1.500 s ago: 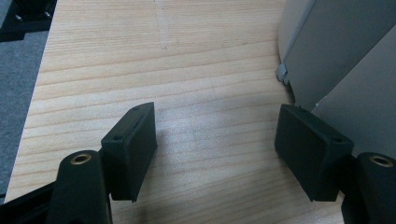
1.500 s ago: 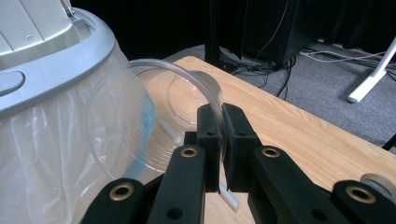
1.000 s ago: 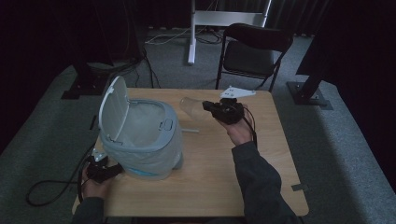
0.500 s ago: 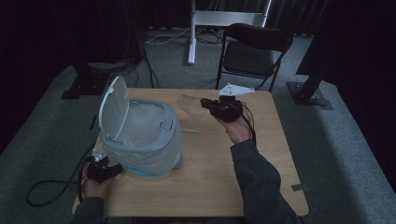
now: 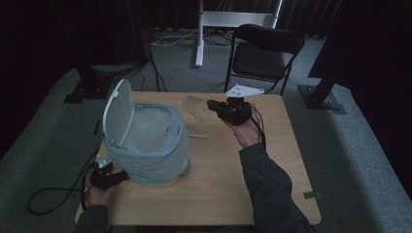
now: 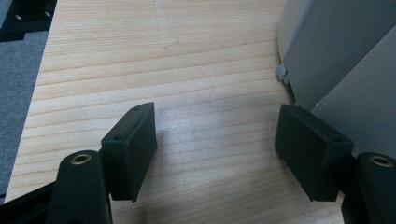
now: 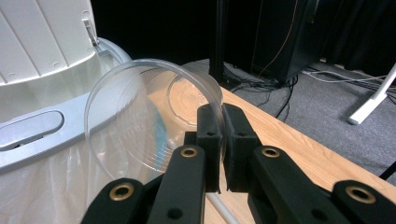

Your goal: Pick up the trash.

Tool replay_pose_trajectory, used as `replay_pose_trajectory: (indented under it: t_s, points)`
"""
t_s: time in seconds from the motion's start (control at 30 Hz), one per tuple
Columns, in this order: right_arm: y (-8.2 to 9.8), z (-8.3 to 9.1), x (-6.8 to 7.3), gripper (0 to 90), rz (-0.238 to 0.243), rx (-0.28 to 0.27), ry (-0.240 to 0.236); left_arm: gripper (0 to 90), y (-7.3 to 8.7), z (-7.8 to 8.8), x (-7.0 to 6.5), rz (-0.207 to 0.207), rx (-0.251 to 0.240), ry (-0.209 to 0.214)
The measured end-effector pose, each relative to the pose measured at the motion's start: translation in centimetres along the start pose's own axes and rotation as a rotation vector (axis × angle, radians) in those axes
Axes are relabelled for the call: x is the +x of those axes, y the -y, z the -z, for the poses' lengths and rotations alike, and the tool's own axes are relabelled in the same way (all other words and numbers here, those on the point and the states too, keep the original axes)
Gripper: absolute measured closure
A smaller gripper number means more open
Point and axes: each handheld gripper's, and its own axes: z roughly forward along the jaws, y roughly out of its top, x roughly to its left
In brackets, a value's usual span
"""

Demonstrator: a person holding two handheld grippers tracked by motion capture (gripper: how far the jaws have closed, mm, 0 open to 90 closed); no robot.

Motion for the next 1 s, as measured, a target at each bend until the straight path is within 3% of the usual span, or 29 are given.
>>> replay_pose_trajectory:
  t_s: [1.0]
  points:
    - [-2.0,-0.4,1.8,86.1,0.053,-0.03,-0.017,30.0,0.0,0.0,0.0,-0.003,0.002,0.0]
